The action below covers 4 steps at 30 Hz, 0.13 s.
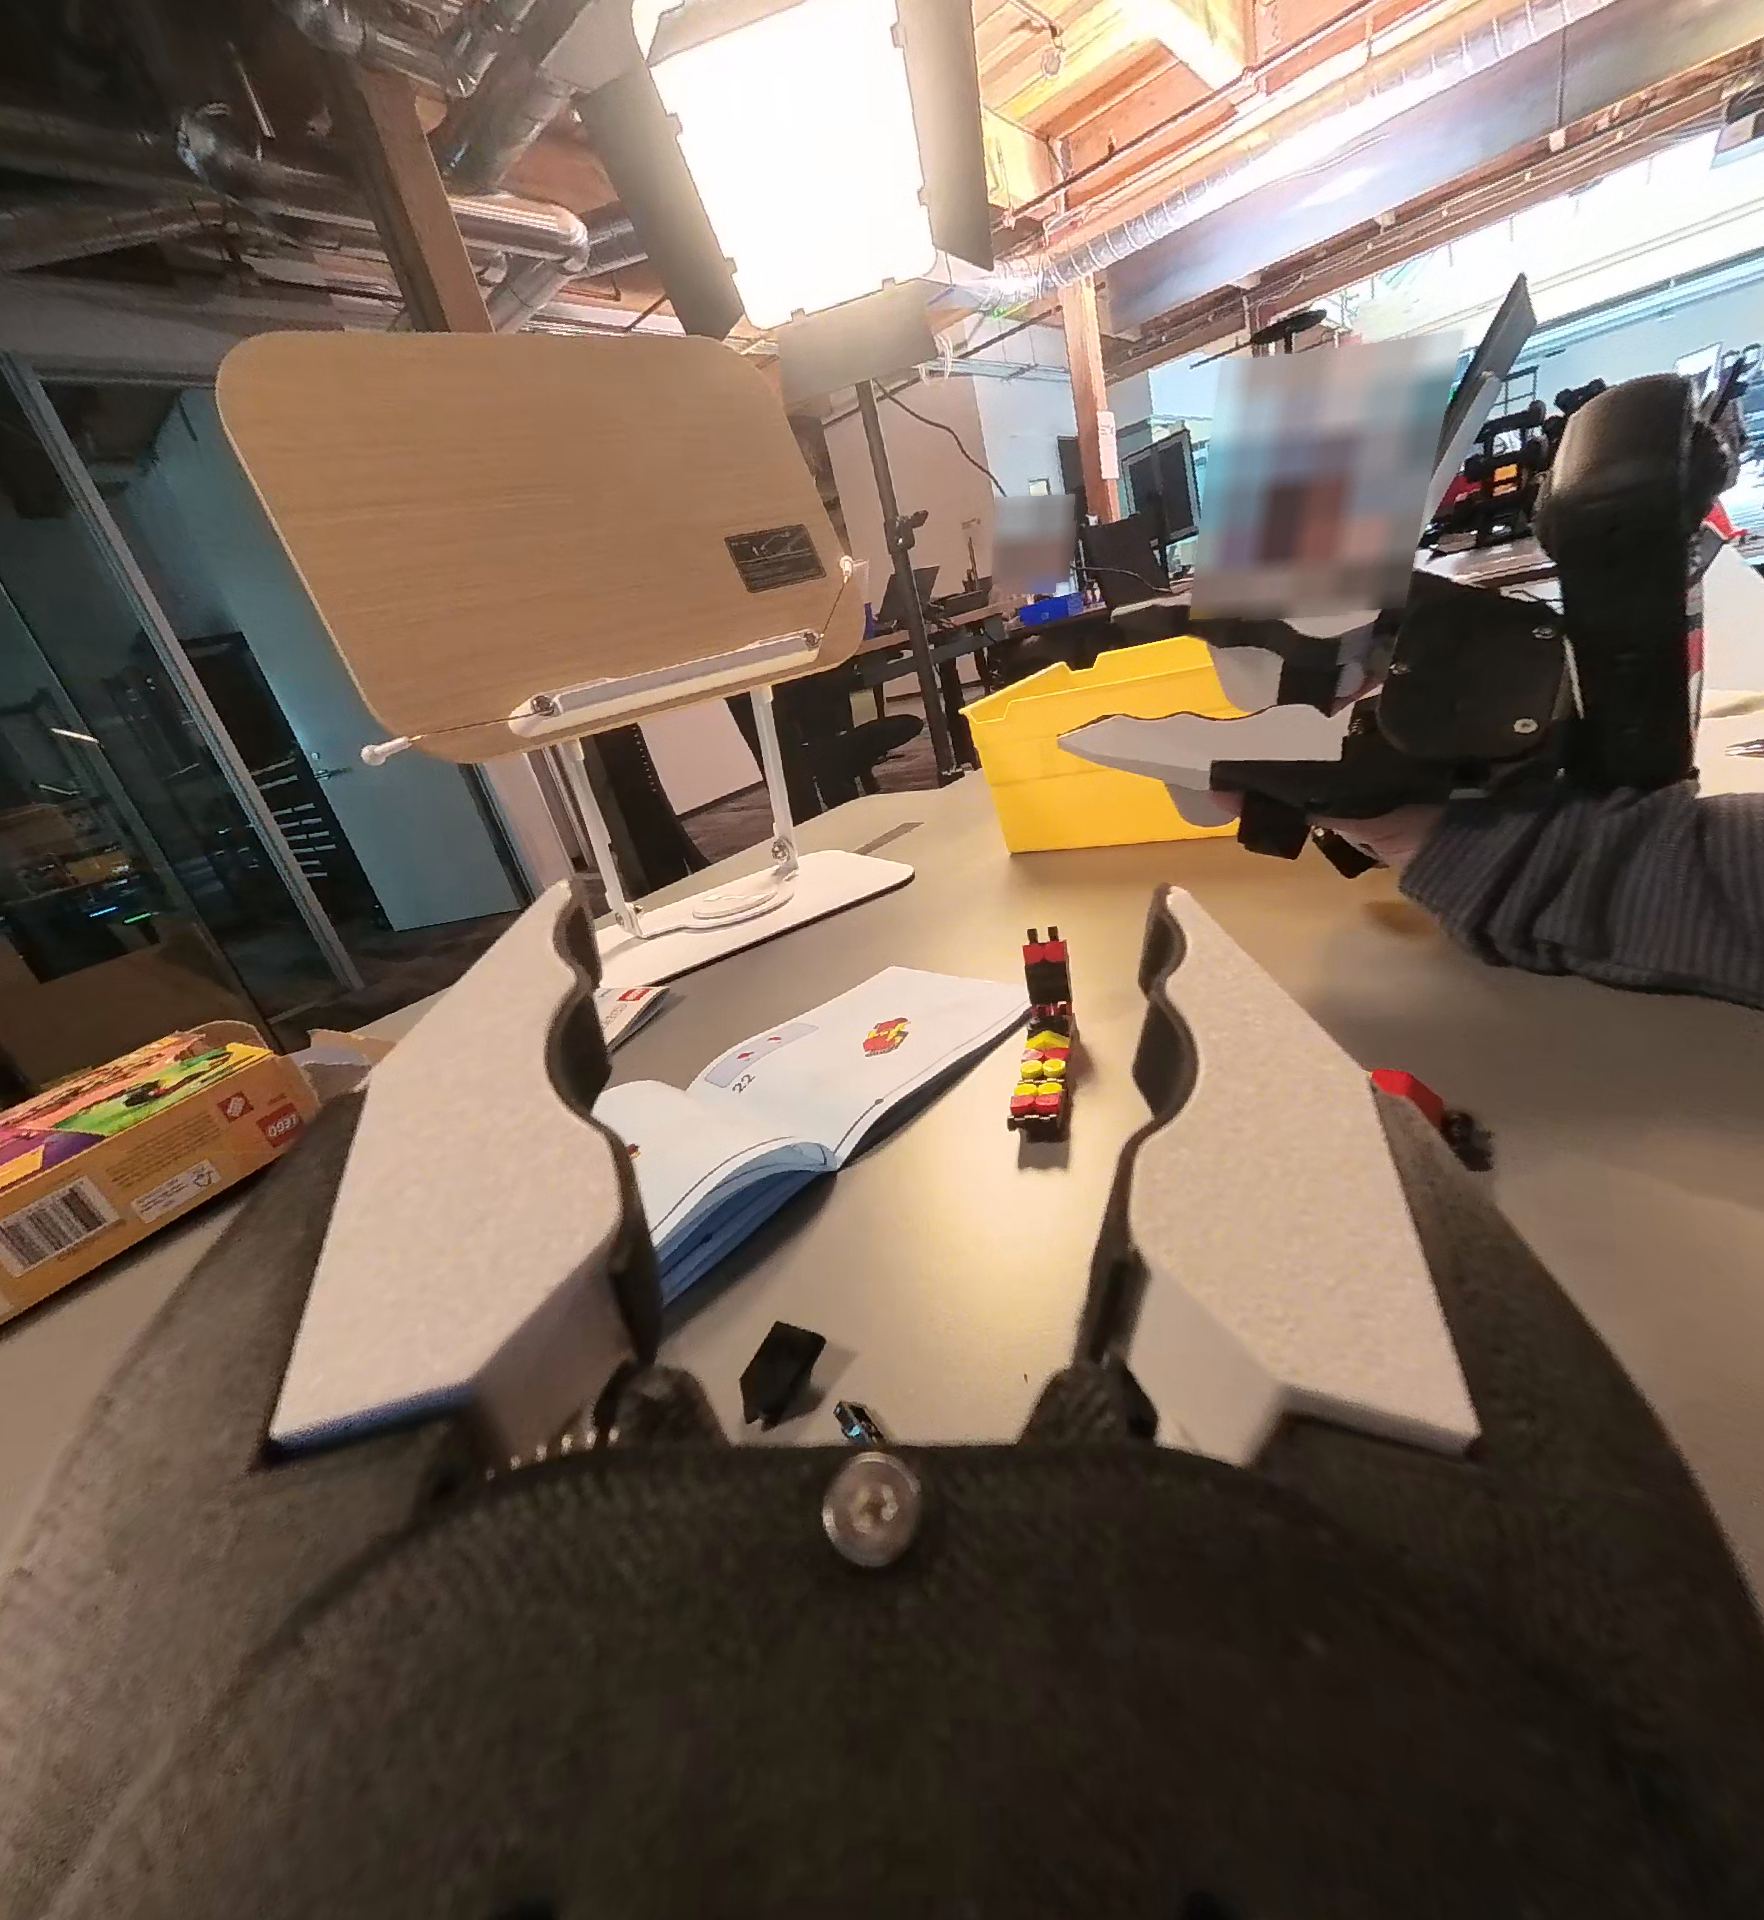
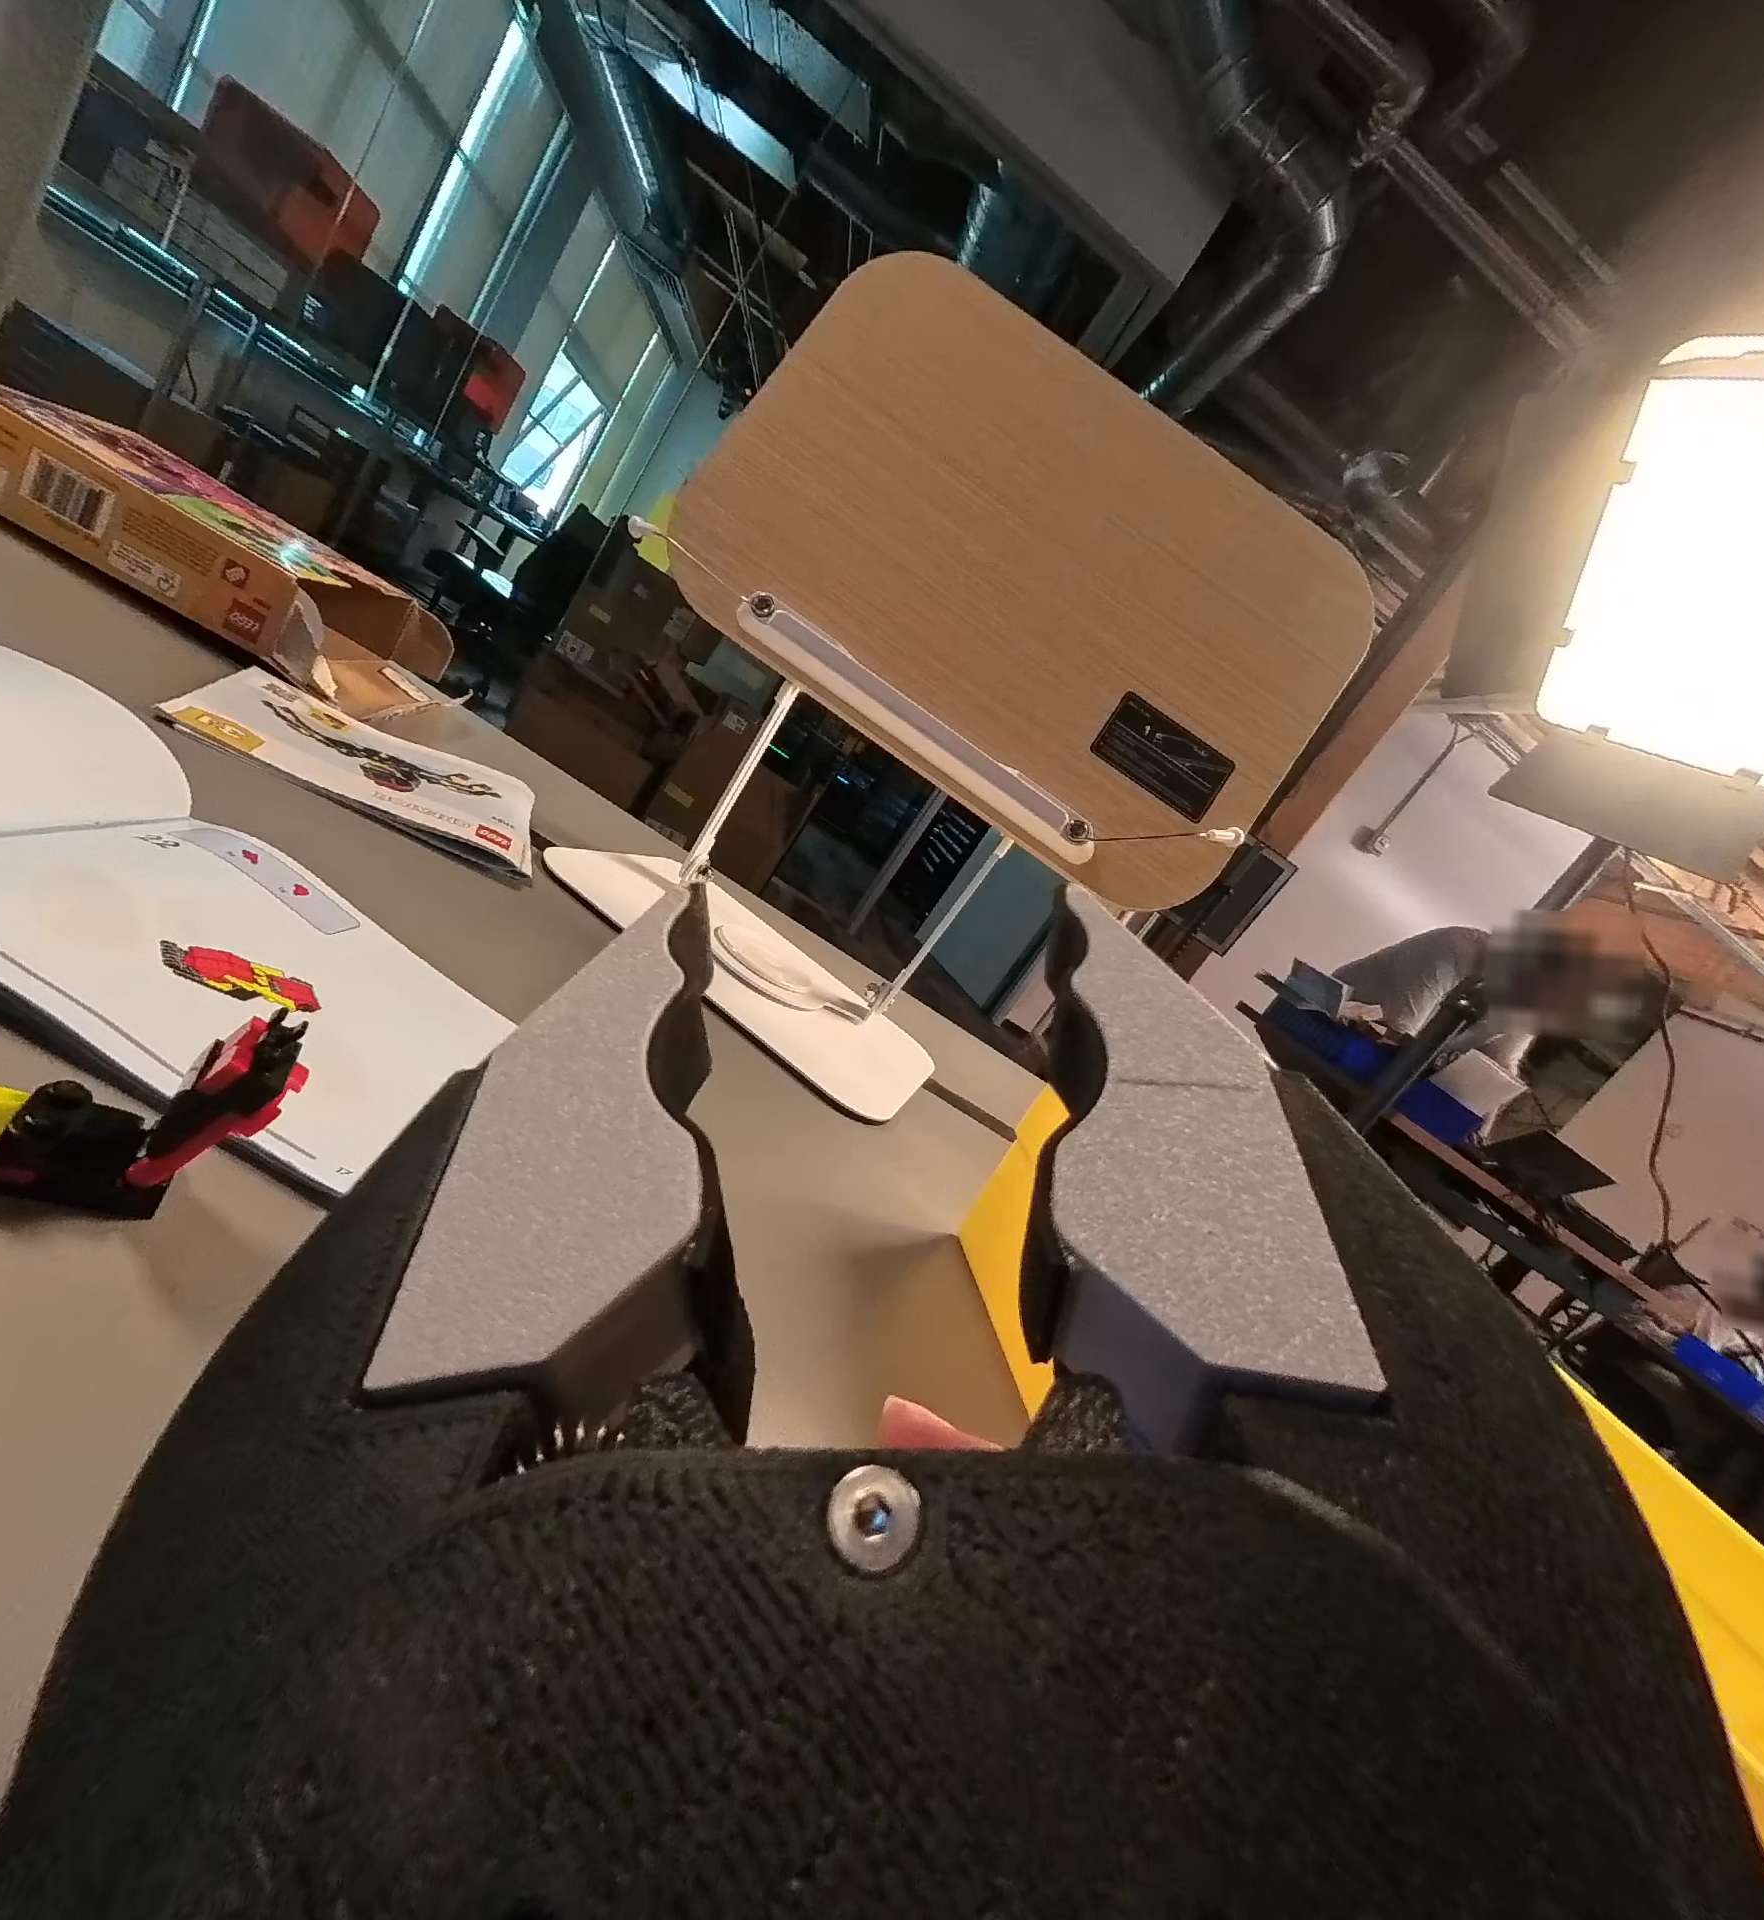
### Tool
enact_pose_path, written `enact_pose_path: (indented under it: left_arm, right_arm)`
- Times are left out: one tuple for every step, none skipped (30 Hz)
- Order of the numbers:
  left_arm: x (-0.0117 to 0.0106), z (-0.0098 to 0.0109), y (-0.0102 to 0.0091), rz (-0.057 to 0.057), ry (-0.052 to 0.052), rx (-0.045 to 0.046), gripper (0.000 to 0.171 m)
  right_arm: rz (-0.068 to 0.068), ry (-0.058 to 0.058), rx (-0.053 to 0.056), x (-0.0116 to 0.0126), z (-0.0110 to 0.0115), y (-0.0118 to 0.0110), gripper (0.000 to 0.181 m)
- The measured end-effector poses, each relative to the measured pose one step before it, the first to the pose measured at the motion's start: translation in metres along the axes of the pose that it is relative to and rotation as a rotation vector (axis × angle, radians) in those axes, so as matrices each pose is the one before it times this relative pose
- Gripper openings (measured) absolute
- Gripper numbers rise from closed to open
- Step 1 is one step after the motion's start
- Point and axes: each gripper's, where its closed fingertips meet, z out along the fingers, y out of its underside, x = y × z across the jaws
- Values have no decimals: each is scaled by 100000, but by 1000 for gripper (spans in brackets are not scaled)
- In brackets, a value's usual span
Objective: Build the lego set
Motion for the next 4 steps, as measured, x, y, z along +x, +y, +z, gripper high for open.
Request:
enact_pose_path:
  left_arm:
    - [4,0,1,28,43,-4,104]
    - [9,3,-1,12,3,-6,103]
    - [2,0,-1,36,30,4,103]
    - [2,1,-1,20,26,8,103]
  right_arm:
    - [-172,-126,-59,-26,6,10,63]
    - [-110,-98,-21,-23,-5,2,63]
    - [-19,-44,-8,-5,-1,1,62]
    - [-11,-10,-30,-1,-2,4,62]
